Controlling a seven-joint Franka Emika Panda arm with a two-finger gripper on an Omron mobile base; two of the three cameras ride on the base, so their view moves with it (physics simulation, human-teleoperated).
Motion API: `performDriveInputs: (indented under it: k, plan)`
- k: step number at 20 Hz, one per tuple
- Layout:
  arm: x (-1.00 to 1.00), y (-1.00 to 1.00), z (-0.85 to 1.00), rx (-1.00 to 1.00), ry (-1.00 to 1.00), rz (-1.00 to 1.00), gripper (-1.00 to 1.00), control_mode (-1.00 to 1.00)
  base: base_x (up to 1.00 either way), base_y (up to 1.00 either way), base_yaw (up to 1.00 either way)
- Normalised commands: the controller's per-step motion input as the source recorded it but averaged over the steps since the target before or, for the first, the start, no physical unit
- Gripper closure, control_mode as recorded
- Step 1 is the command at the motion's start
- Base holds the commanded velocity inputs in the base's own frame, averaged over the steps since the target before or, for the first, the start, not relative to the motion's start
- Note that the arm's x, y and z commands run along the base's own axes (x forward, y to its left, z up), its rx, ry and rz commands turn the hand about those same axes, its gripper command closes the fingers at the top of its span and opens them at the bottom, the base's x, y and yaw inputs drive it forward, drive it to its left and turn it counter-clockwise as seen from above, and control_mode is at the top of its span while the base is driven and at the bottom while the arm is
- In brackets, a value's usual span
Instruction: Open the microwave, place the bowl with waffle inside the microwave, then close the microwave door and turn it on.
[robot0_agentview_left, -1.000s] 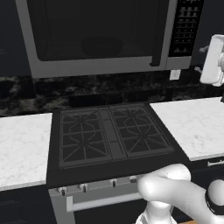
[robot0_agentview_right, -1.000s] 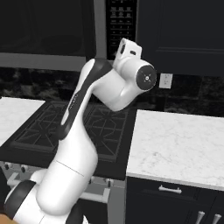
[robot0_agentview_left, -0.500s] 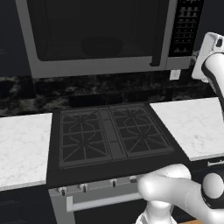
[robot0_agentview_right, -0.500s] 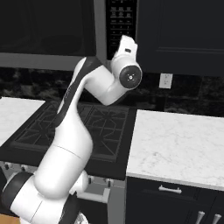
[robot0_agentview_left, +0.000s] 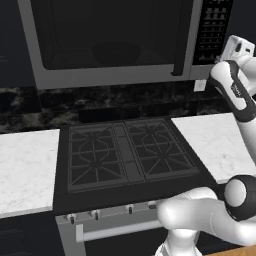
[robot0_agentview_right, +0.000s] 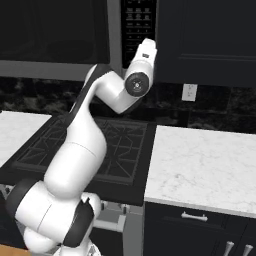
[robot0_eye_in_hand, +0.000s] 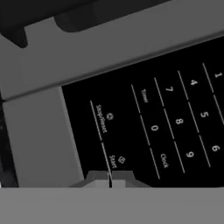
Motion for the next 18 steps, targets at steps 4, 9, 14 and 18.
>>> performDriveInputs:
  k: [4, 9, 14, 18]
  plan:
    - [0.32, -0.07, 0.0, 0.0, -0.02, -0.1, 1.0, -1.0, 0.0, 0.0, 0.0]
    - [0.23, 0.0, 0.0, 0.0, -0.03, -0.02, 1.0, -1.0, 0.0, 0.0, 0.0]
    - [0.23, 0.0, 0.0, 0.0, -0.04, 0.0, 1.0, -1.0, 0.0, 0.0, 0.0]
    - [0.31, 0.0, 0.0, 0.0, 0.0, 0.0, 1.0, -1.0, 0.0, 0.0, 0.0]
